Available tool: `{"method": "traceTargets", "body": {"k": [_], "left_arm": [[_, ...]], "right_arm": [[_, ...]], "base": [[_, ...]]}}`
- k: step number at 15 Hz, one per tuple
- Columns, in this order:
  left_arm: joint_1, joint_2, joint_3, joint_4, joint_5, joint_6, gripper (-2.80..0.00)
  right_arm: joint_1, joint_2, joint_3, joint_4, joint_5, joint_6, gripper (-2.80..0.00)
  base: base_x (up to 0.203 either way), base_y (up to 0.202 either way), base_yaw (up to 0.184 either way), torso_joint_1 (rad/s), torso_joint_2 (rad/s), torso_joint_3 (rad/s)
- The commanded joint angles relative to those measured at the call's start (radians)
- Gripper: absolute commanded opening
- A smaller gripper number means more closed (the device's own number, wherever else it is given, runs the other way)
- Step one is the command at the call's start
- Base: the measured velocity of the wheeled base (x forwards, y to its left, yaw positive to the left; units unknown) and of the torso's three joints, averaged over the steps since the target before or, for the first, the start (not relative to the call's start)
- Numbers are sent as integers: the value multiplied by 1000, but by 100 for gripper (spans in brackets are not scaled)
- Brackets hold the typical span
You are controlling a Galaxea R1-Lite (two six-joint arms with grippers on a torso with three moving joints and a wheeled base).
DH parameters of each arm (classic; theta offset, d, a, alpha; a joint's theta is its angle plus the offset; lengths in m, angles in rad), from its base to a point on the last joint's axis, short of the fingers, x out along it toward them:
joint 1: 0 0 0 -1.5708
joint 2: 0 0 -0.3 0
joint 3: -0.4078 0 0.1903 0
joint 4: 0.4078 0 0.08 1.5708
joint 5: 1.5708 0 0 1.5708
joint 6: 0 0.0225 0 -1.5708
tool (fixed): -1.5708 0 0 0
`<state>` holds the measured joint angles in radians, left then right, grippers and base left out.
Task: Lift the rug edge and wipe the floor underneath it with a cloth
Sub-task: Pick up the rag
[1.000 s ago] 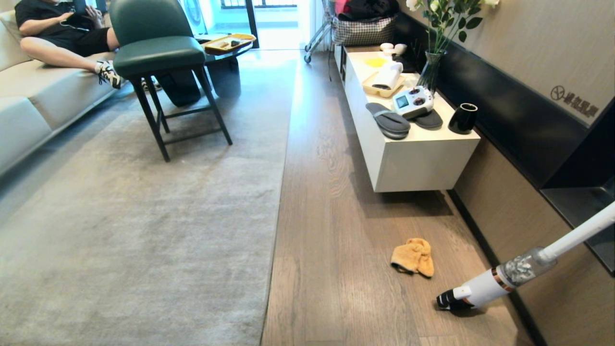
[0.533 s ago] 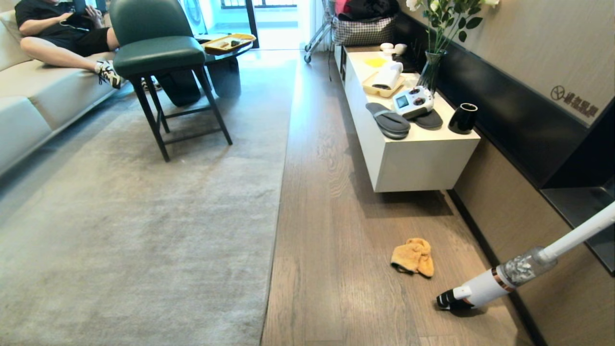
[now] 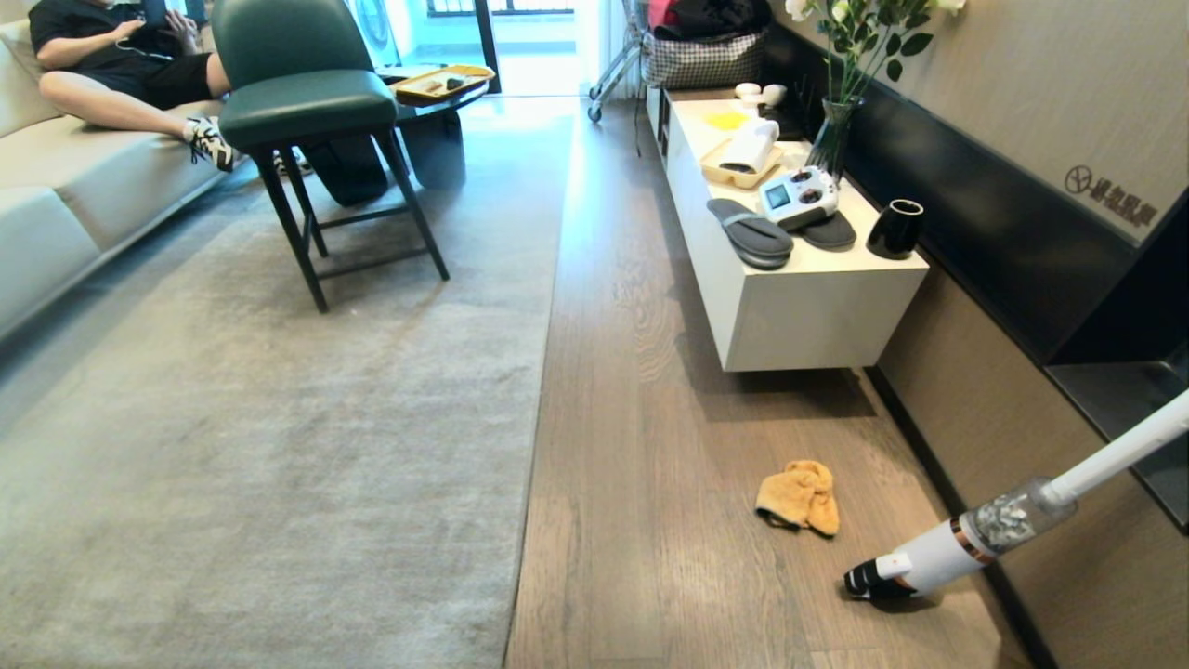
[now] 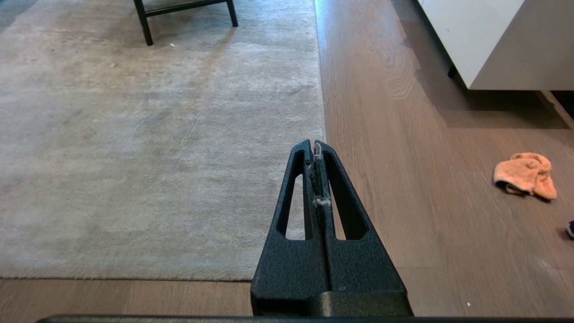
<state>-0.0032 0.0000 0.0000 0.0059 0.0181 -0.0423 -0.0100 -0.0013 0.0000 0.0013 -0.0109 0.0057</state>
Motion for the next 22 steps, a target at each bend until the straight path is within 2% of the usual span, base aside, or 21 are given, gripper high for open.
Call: {"method": "traceTargets", "body": {"k": [1, 6, 22], "left_arm": [[0, 0, 0, 0, 0, -1, -280], [0, 0, 0, 0, 0, -1, -280], [0, 0, 0, -1, 0, -4, -280]], "right_arm": [[0, 1, 0, 0, 0, 0, -280], [1, 1, 0, 0, 0, 0, -280], [-1, 1, 0, 0, 0, 0, -280]], "base": [[0, 0, 0, 0, 0, 0], [0, 0, 0, 1, 3, -62], [0, 0, 0, 4, 3, -193]]}}
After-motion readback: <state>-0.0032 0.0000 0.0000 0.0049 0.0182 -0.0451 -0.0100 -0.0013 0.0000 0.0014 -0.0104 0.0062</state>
